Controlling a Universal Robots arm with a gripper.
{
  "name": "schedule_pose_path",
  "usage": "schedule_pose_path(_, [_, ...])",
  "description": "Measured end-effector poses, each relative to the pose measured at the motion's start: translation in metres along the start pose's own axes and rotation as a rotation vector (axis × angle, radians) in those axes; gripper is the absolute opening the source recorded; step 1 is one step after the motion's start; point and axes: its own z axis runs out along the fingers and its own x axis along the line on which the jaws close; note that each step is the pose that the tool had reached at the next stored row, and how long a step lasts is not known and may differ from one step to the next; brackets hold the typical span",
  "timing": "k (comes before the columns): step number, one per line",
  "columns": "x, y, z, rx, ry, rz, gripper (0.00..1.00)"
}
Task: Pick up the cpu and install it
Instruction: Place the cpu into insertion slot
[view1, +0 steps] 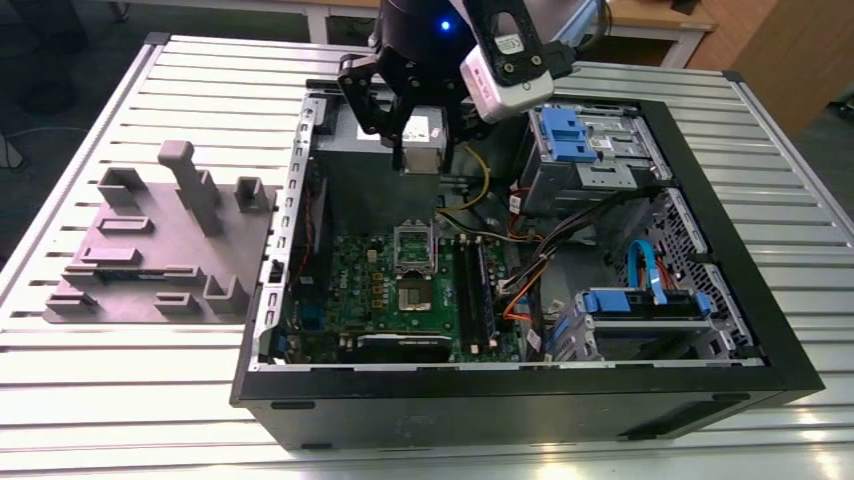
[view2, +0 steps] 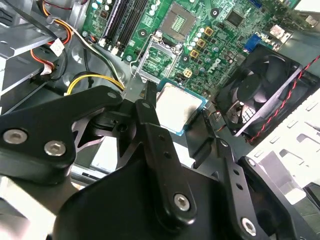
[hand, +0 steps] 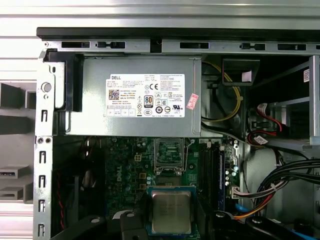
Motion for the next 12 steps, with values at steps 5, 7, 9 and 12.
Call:
schedule_pose_path(5, [0.0,0.0,0.0001,0.0,0.0,0.0,0.47])
schedule_pose_path(7, [0.0,0.0,0.0002,-0.0001,-0.0001,0.0,0.47])
schedule_pose_path(9, [0.0,-0.0002,0.0003,-0.0001,-0.0001,0.0,0.47])
schedule_pose_path(12, [0.0,-0.0011,0.0006,-0.0001,0.0,0.0,0.47])
